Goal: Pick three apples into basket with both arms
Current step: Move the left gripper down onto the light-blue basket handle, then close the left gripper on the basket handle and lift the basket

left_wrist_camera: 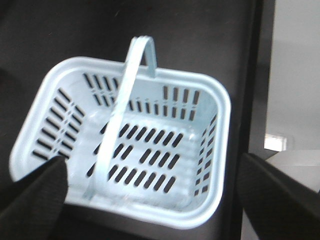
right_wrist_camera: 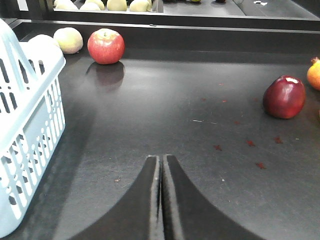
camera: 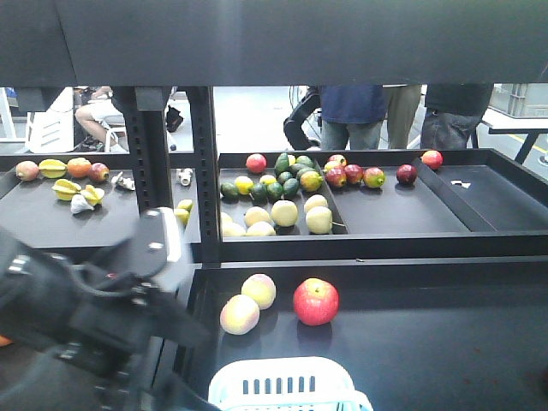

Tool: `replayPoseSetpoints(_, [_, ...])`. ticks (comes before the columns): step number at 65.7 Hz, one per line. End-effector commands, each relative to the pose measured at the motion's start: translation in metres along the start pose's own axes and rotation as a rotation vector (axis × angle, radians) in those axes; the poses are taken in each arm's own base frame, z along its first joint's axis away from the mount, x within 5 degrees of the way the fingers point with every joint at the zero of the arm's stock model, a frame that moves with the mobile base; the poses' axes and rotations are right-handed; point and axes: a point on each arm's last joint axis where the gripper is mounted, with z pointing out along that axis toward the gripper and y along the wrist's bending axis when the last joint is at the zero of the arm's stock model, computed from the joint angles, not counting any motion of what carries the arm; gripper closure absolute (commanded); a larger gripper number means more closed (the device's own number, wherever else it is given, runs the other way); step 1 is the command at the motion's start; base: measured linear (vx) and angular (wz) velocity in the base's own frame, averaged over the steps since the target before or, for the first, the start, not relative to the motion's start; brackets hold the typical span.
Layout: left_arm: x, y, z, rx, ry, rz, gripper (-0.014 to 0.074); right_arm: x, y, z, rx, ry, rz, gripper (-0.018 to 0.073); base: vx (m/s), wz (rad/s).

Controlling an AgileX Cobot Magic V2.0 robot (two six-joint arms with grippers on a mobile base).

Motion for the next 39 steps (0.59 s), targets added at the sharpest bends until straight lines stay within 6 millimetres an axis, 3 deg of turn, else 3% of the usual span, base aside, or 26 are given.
replayPoseSetpoints(1, [-0.018, -0.004, 0.006, -0.004, -0.085, 0.006, -0.0133, -0.006, -0.001, 0.000, 0.013, -0.066, -0.005, 0.0564, 0.00, 0.00])
replayPoseSetpoints(16, [-0.018, 0.003, 0.050, 0.024, -0.057, -0.012, -0.0097, -0.006, -0.001, 0.000, 0.013, -0.066, -0.005, 0.0564, 0.00, 0.00])
replayPoseSetpoints(39, [-0.005, 0.026, 0.088, -0.012, -0.036, -0.081, -0.0083, -0.006, -0.001, 0.000, 0.013, -0.066, -0.005, 0.0564, 0.00, 0.00])
